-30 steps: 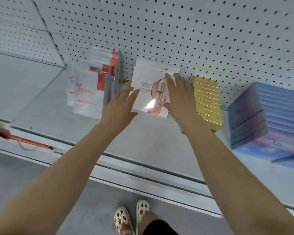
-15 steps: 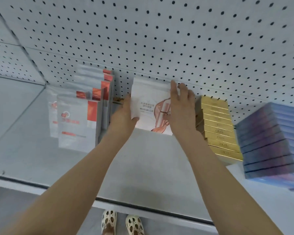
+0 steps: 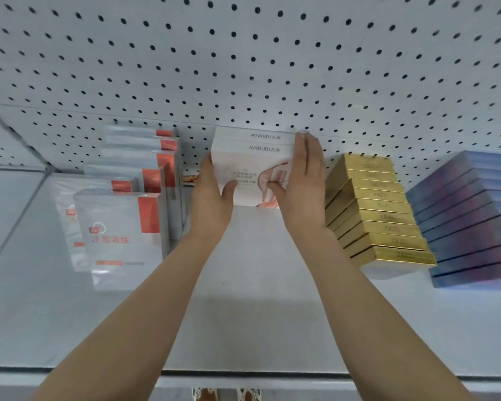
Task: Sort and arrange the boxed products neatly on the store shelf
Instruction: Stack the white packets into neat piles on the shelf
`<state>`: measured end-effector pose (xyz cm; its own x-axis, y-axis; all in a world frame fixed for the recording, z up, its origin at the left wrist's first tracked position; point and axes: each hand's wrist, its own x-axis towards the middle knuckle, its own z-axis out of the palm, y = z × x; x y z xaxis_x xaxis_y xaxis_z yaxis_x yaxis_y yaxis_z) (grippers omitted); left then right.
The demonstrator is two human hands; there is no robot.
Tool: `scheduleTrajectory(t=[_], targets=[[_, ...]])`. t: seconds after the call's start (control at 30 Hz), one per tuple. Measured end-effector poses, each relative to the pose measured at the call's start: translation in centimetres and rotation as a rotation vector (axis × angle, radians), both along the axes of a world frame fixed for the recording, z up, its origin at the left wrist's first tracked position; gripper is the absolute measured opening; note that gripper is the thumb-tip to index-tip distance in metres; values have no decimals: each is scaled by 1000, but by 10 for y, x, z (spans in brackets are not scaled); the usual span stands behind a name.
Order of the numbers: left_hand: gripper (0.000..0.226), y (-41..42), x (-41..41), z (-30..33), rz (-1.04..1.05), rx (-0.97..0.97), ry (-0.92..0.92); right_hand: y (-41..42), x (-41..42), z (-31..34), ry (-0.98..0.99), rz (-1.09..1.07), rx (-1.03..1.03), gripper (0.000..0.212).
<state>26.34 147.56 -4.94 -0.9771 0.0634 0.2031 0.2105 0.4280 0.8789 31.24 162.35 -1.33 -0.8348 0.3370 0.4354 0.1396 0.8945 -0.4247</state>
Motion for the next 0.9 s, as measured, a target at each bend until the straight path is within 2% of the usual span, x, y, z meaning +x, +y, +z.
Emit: scheduleTrajectory(t=[0.33, 0.53, 0.67, 0.77, 0.83, 0.9], targets=[[56, 4, 5, 0, 39, 0, 14, -3, 3, -2, 27, 57, -11, 80], [65, 0, 4, 4, 38, 23, -11, -10, -3, -3, 29, 76, 80, 80], [71, 2, 5, 10, 35, 32, -92, -8, -5, -3, -7, 51, 157, 83], [86, 5, 23, 20, 27, 12, -128, -5, -4, -2, -86, 29, 195, 83], [92, 2, 51, 26, -8, -88, -80, -8, 1, 4, -117, 18, 208, 81], [87, -10, 83, 32, -67, -216, 89, -17, 9, 15, -83, 38, 178, 73]])
